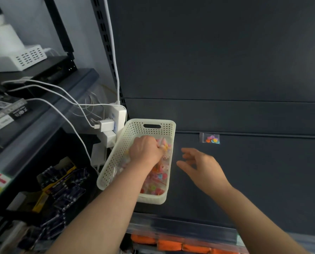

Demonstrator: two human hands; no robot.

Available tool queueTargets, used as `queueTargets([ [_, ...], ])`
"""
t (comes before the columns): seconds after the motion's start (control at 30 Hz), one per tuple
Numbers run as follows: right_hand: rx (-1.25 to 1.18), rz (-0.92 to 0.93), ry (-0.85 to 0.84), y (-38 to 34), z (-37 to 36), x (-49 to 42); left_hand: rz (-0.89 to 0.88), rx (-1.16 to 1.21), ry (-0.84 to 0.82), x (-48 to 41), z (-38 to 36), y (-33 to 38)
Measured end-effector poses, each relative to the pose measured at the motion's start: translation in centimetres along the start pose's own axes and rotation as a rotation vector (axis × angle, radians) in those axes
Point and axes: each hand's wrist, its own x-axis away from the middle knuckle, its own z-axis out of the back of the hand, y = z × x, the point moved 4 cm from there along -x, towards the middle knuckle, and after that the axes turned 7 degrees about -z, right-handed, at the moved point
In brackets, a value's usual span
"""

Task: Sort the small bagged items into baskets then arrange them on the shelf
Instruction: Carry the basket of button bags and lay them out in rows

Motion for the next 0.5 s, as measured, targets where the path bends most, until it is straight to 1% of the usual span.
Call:
queueTargets([
  [0.07, -0.003, -0.030, 0.007, 0.6, 0.5, 0.0, -0.035, 0.074, 0.085, 0.2, 1.1, 0.2],
  [0.13, -0.005, -0.048, 0.007, 1.1, 0.9, -0.2, -0.057, 0.212, 0.139, 0.3, 2.5, 0.2],
  [0.27, -0.107, -0.082, -0.020, 1.4, 1.5, -1.1, -0.040, 0.646, 0.125, 0.2, 3.8, 0.6],
  [0.33, -0.246, -0.119, -0.043, 1.6, 1.8, -1.7, -0.021, 0.834, 0.074, 0.6, 3.9, 1.9],
  [0.37, -0.353, -0.148, -0.059, 1.8, 2.1, -2.0, -0.020, 0.888, 0.049, 0.8, 3.8, 2.8],
  [0.43, -0.595, -0.194, -0.105, 2.3, 2.6, -2.2, -0.028, 0.926, 0.005, 1.1, 3.1, 4.6],
  [0.5, -0.738, -0.211, -0.115, 3.0, 3.4, -2.1, -0.038, 0.907, -0.035, 1.4, 2.1, 6.5],
])
